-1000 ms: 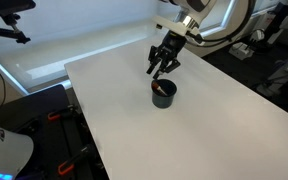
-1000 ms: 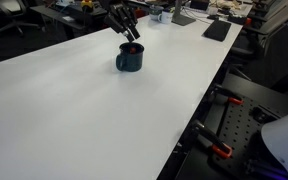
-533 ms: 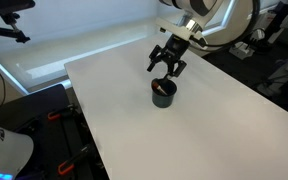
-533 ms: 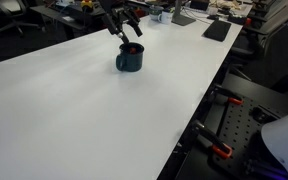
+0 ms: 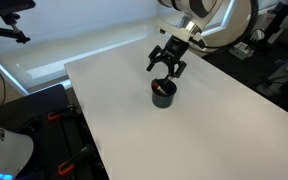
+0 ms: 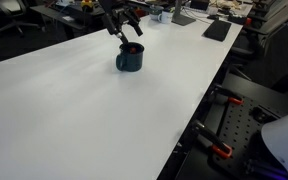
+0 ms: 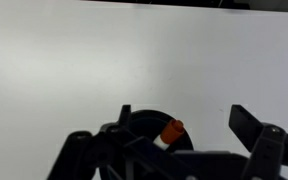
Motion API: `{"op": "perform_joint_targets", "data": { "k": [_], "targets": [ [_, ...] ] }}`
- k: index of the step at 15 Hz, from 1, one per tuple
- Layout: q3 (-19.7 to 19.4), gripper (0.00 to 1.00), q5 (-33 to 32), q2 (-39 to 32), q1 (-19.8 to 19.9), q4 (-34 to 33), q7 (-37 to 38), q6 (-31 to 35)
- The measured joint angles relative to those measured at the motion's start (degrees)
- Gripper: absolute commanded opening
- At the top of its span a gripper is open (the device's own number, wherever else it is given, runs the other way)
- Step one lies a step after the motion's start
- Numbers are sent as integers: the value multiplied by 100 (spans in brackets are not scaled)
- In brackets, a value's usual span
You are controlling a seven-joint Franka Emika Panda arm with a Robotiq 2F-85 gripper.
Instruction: Remove the marker from the cup
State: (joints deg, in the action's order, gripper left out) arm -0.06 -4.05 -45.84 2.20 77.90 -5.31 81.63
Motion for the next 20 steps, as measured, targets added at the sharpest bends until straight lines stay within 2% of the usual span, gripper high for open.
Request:
{"op": "perform_joint_targets", "data": {
  "k": [4, 12, 20],
  "targets": [
    [0, 100, 10, -203, 49, -228, 0, -147],
    [-1, 100, 74, -1215, 194, -1527, 0, -1006],
    [-1, 100, 71, -1345, 172, -1587, 0, -1023]
  ]
}}
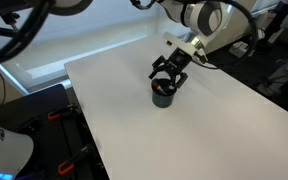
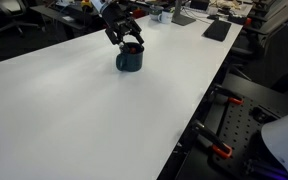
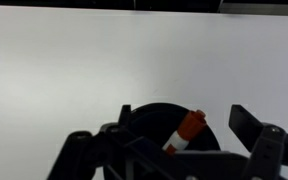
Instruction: Remove the marker from the cup
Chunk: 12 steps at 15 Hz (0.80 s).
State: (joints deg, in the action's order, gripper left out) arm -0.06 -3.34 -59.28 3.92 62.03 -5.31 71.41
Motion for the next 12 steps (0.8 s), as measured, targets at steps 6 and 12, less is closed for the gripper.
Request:
{"op": "perform_joint_targets", "data": {
  "k": [6, 12],
  "targets": [
    [0, 72, 0, -72, -14, -15, 2, 0],
    [0, 27, 0, -84, 3, -11, 2, 1]
  ]
}}
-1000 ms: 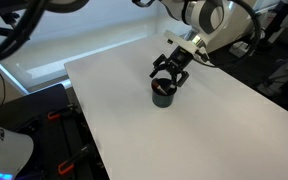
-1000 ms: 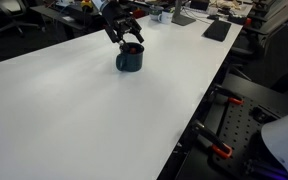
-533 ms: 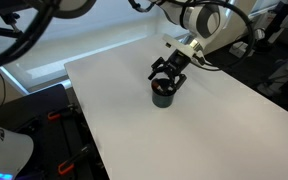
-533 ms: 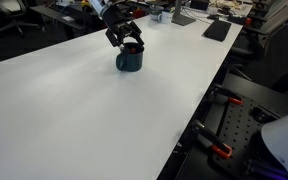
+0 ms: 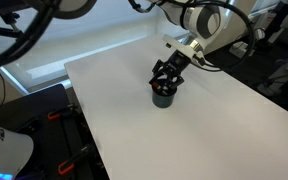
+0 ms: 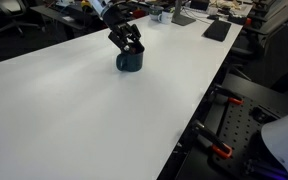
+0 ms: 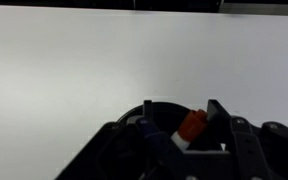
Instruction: Remove the marker from the cup
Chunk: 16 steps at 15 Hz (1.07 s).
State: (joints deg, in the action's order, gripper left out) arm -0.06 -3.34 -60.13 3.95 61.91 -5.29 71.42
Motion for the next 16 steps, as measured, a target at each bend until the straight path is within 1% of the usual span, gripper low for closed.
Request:
{"op": "perform_joint_targets", "data": {
  "k": [1, 3, 4, 5, 7, 16],
  "targets": [
    [0, 18, 0, 0, 1, 0, 0, 0],
    [0, 4, 0, 1, 0, -2, 0, 0],
    [0, 3, 0, 2, 1, -3, 0, -1],
    [-3, 5, -5, 15, 3, -4, 0, -24],
    [-13, 3, -19, 30, 12, -4, 0, -66],
    [-44, 4, -67, 55, 27, -3, 0, -37]
  ]
}}
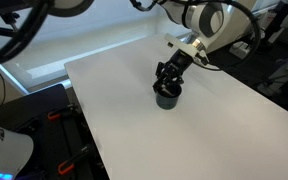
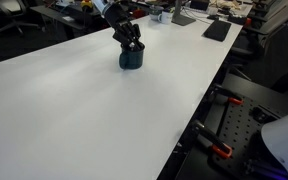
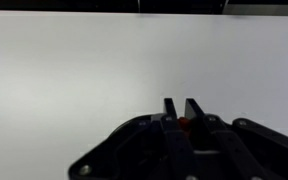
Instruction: Remove the marker from the cup
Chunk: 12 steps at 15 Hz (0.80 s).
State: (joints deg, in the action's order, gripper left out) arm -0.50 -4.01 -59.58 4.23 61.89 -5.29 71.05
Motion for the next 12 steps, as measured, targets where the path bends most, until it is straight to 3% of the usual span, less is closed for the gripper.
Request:
{"op": "perform_joint_targets", "data": {
  "k": [5, 12],
  "targets": [
    [0, 4, -86, 342, -57, 260, 0, 454],
    [1, 4, -254, 1583, -240, 1609, 7, 1465]
  ]
}}
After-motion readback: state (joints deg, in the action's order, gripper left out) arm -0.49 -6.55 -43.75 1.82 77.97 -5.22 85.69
